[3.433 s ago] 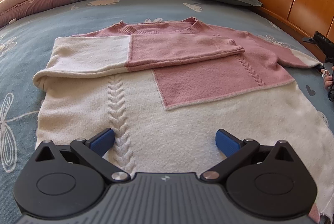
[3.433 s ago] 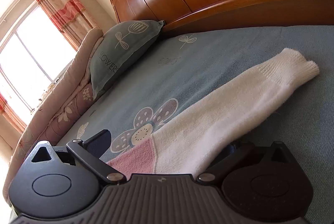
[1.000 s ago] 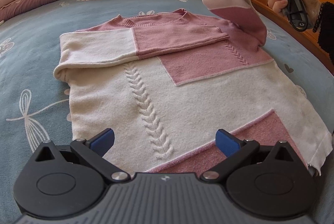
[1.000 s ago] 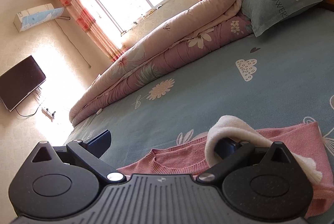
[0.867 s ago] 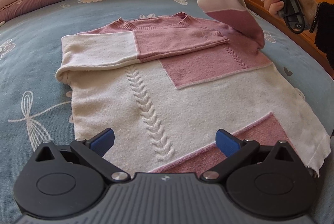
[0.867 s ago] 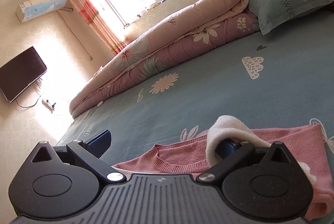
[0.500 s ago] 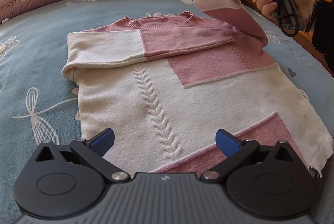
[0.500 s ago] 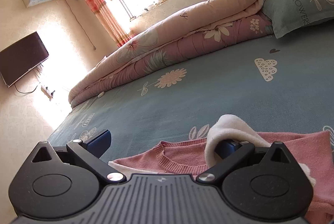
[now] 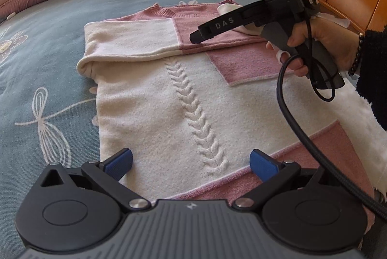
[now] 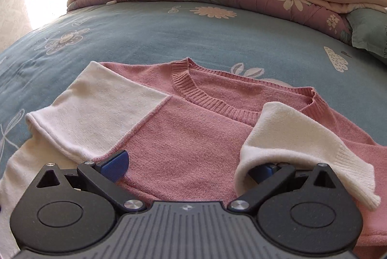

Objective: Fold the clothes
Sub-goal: 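Carry the sleeve across the sweater body toward the collar with the right gripper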

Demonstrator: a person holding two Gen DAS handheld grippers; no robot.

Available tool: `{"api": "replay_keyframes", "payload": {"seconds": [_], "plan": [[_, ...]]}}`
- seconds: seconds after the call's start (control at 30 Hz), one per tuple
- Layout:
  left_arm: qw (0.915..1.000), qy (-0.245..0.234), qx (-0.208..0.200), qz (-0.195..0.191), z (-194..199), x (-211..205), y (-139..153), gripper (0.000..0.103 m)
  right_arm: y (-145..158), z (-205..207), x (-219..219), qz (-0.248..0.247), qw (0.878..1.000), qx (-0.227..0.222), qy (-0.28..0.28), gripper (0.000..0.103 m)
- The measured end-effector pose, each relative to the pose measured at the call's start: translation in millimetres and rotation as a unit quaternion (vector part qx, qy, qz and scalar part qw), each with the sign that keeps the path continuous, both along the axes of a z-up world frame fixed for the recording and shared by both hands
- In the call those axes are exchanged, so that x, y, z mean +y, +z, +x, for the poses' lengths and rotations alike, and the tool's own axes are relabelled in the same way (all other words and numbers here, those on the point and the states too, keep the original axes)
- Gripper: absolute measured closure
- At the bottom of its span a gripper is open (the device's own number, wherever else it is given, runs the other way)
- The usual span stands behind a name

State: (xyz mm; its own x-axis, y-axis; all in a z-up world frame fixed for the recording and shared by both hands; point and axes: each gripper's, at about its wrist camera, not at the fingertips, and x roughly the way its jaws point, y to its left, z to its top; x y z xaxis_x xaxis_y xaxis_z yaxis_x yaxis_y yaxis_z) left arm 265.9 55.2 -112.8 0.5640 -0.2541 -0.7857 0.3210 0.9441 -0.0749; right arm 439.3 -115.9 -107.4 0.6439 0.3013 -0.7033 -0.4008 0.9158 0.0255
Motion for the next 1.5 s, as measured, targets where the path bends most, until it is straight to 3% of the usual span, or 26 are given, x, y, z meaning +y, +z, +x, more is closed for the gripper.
{"api": "replay_keyframes", "payload": {"seconds": [0.07,0.27,0.4,0.47,0.6,0.8,0.9,1.1,1.2,1.27,1.33,1.4,1.5], "plan": [[1.0,0.001,0.0,-0.001,1,0,0,0.001,0,-5,-2,-0.004,1.0,-0.007,0.003,0.0],[1.0,0.001,0.001,-0.005,1,1,0,0.001,13,-7,-39,0.06,0.997,-0.001,-0.054,0.0],[1.0,0.001,0.001,-0.008,0,3,0,0.001,15,0,-71,0.13,0.981,-0.003,-0.141,0.0],[0.9999,0.002,0.001,-0.01,0,3,0,0.001,20,3,-74,0.152,0.976,-0.014,-0.152,0.0],[0.9999,0.003,0.002,-0.011,-1,4,1,0.001,31,4,-46,0.128,0.987,-0.037,-0.094,0.0],[0.9998,0.008,0.004,-0.018,1,6,2,0.001,24,-4,10,0.054,0.998,0.005,0.04,0.0],[0.9998,0.009,0.004,-0.019,1,7,2,0.001,23,-8,11,0.05,0.998,0.006,0.04,0.0],[0.9997,0.011,0.005,-0.022,1,8,2,0.001,36,-9,-14,0.075,0.997,-0.018,-0.016,0.0],[0.9997,0.011,0.004,-0.021,1,7,3,0.001,41,-11,-20,0.04,0.998,-0.038,-0.037,0.0],[0.9998,0.011,0.004,-0.018,1,6,3,0.001,40,-14,-13,-0.023,0.998,-0.058,-0.028,0.01],[0.9998,0.011,0.004,-0.015,0,5,2,0.001,36,-18,-1,-0.079,0.995,-0.068,-0.004,0.032],[0.9999,0.01,0.003,-0.011,0,4,2,0.001,30,-23,15,-0.126,0.989,-0.077,0.032,0.045],[0.9999,0.01,0.003,-0.009,0,3,2,0.001,17,-32,45,-0.195,0.971,-0.098,0.098,0.051]]}}
